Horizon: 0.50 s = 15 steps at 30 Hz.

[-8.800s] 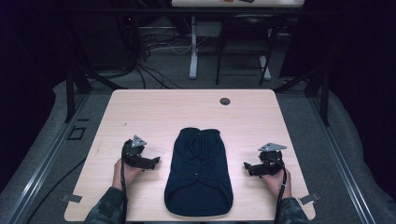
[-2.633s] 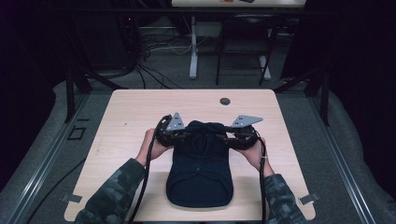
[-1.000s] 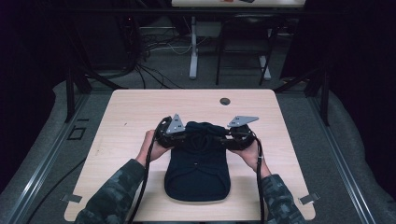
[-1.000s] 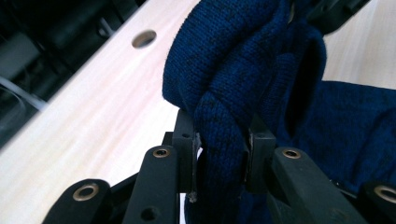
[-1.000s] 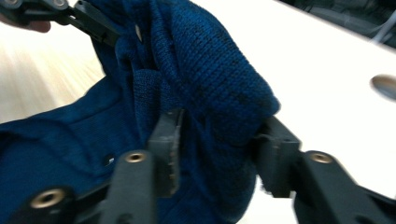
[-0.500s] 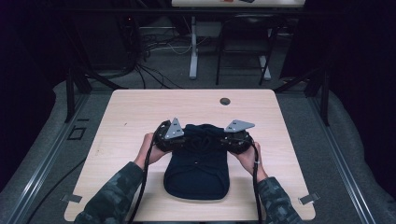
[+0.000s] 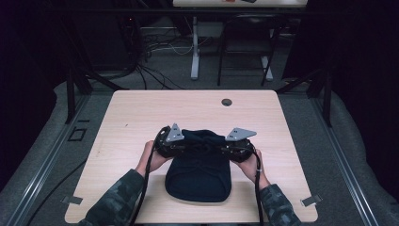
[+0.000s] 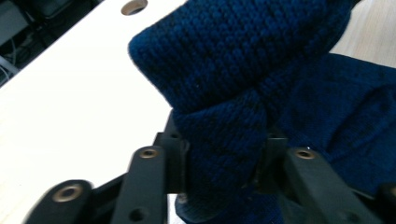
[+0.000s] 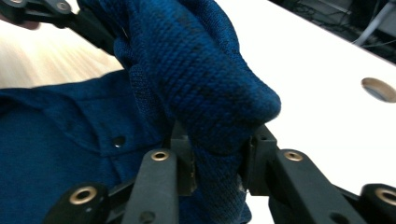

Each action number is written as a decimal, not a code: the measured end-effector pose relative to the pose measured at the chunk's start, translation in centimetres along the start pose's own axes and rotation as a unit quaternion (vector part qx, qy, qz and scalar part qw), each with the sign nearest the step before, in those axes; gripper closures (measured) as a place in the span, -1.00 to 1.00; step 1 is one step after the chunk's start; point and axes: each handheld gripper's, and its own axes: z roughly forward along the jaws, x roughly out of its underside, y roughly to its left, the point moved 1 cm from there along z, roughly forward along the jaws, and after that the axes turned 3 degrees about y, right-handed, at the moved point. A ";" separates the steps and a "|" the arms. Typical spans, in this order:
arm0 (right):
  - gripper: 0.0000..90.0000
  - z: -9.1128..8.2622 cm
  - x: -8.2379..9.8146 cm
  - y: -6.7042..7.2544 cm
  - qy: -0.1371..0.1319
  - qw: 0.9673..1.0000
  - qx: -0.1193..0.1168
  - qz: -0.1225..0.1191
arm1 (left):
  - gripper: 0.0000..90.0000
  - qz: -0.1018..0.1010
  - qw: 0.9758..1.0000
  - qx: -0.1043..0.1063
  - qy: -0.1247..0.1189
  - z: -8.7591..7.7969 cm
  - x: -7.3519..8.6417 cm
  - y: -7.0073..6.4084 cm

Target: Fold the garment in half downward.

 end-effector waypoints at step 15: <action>0.29 -1.4 0.9 0.2 0.006 0.997 -0.069 0.045 | 0.62 0.005 1.000 0.019 -0.009 -0.4 1.1 -1.1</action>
